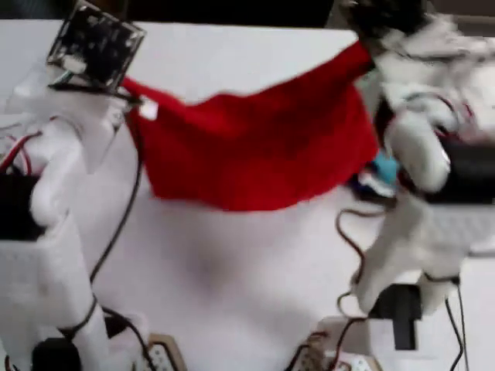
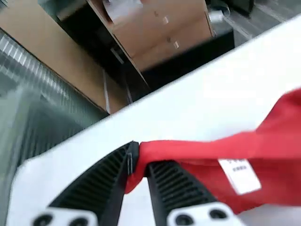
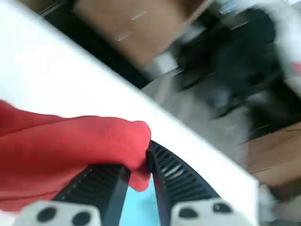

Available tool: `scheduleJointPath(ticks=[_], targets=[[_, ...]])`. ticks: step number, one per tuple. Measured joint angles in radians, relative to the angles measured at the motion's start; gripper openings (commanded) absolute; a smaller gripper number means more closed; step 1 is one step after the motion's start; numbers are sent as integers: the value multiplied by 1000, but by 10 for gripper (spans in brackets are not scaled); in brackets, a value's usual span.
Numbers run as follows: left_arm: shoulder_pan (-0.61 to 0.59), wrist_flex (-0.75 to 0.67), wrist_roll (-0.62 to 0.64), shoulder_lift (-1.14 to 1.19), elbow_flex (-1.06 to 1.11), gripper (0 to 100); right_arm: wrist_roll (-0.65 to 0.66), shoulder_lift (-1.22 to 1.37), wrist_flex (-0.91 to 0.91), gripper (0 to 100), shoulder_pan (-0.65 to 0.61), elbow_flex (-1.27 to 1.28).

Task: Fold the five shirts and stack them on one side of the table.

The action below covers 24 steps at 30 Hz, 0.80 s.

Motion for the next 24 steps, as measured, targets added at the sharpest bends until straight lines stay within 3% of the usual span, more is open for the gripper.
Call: scheduleJointPath(ticks=[7, 12, 24], targets=[[-170, -172, -3, 3, 282, 25, -6, 3, -126, 21, -103, 410], [-236, -161, -3, 2, 238, 25, -6, -91, -146, 21, -106, 377], [-236, 37, -2, -242, -5, 25, -5, -542, -127, 21, -110, 160]])
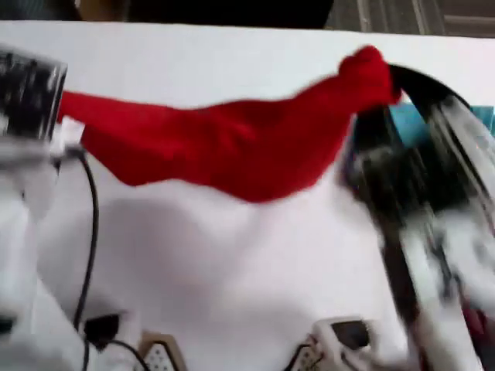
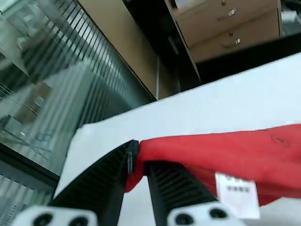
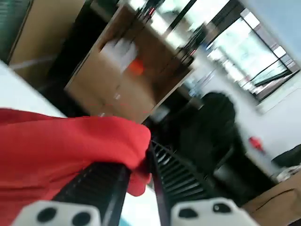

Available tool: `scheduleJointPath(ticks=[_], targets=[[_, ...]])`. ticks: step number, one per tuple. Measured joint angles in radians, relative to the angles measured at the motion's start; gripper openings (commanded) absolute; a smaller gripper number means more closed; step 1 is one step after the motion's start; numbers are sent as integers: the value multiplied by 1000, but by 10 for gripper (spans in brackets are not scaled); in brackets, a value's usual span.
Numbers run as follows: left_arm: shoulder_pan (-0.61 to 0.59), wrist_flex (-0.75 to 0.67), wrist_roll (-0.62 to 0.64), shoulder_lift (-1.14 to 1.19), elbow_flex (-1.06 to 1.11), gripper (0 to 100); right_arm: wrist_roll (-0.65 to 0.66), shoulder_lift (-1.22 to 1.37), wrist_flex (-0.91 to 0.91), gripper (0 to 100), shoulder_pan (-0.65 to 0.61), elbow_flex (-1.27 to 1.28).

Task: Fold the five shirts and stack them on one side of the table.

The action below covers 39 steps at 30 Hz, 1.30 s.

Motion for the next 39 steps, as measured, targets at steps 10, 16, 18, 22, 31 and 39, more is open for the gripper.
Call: scheduleJointPath(ticks=[10, 16, 18, 22, 31, 39], targets=[[0, 3, 0, -252, -17, 25, 0, -267, 0, 21, 92, -17], [0, -18, 0, -244, 72, 25, 0, -239, -2, 21, 97, 100], [0, -63, -2, -216, 150, 25, 0, -196, -5, 21, 97, 176], [0, -189, -2, -123, 339, 25, 0, -74, -55, 21, 63, 382], [0, -583, -2, 235, 634, 25, 0, 278, -482, 21, 9, 924], [2, -667, -2, 733, 439, 25, 0, 686, -678, 21, 8, 836]])
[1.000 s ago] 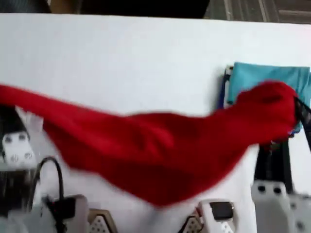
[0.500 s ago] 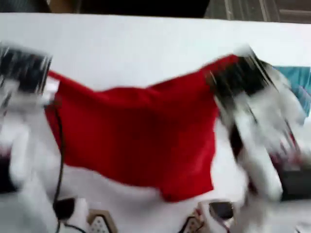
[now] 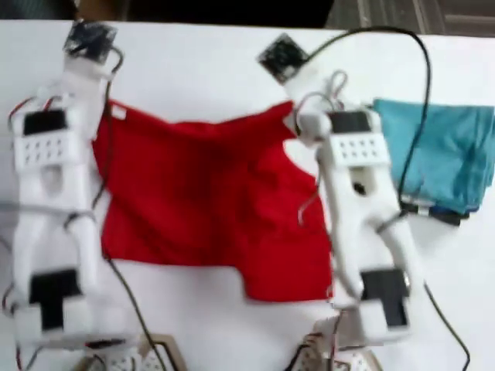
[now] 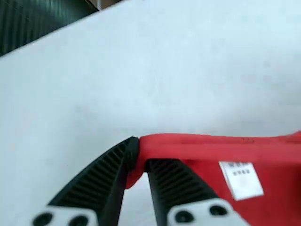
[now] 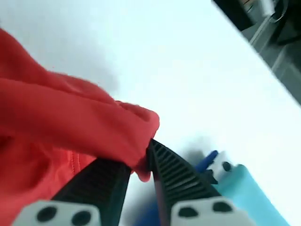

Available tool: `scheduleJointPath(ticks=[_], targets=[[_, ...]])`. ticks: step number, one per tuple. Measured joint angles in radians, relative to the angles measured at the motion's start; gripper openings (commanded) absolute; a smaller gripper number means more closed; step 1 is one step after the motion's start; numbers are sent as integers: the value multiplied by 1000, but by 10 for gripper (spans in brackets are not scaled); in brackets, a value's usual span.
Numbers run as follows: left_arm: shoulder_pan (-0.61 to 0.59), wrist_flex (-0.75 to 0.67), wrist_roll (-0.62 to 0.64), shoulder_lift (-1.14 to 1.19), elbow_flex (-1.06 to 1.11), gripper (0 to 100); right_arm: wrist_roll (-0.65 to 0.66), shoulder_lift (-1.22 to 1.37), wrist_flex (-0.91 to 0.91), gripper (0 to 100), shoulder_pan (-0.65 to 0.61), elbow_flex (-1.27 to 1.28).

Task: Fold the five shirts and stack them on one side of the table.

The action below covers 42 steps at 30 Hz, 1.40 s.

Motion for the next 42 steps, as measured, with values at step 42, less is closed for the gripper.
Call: scheduleJointPath(ticks=[42], targets=[[18, 582, -173, 127, -149, 26, 44, -57, 451, 21, -86, 66]])
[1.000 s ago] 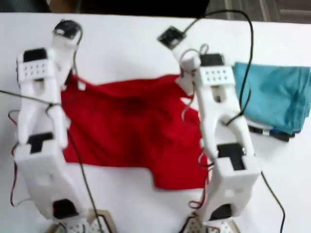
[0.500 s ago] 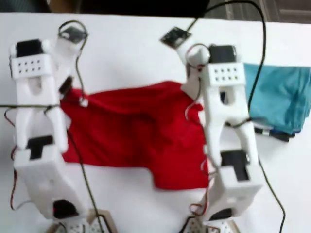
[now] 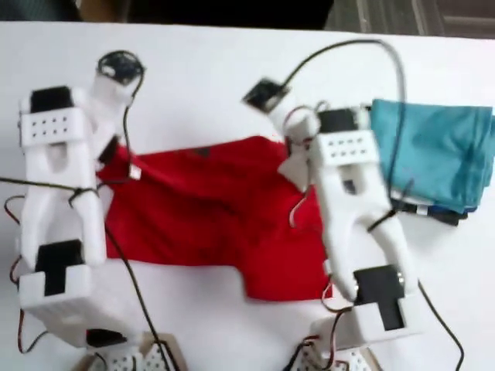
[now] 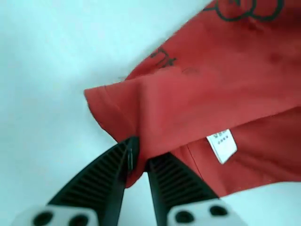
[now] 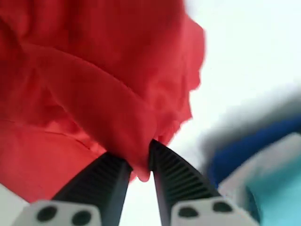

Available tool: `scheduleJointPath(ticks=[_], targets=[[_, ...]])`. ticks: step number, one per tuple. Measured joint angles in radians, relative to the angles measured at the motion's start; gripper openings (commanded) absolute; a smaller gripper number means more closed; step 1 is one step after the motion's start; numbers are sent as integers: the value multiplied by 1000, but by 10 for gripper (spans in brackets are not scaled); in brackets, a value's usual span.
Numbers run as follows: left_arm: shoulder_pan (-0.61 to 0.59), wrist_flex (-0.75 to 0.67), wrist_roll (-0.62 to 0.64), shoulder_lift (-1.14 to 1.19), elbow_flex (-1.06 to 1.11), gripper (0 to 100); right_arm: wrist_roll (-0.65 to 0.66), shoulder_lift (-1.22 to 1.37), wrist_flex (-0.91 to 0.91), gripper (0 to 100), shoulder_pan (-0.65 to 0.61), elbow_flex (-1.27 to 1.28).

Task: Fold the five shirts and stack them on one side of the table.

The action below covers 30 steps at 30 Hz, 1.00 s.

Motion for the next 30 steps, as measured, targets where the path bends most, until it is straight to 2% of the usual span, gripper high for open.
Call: scheduleJointPath(ticks=[7, 11, 15, 24, 30], targets=[[0, -221, 0, 0, 184, 26, 0, 81, -316, 28, -38, 81], [0, -284, -2, 0, 233, 26, 0, 163, -342, 163, -37, 81], [0, -298, -2, 0, 242, 26, -52, 173, -279, 248, -3, 49], [0, -302, -2, 0, 242, 26, -265, 161, 0, 141, 40, -44], [-2, -302, -2, 0, 242, 26, -301, 161, 94, 169, -9, -44]])
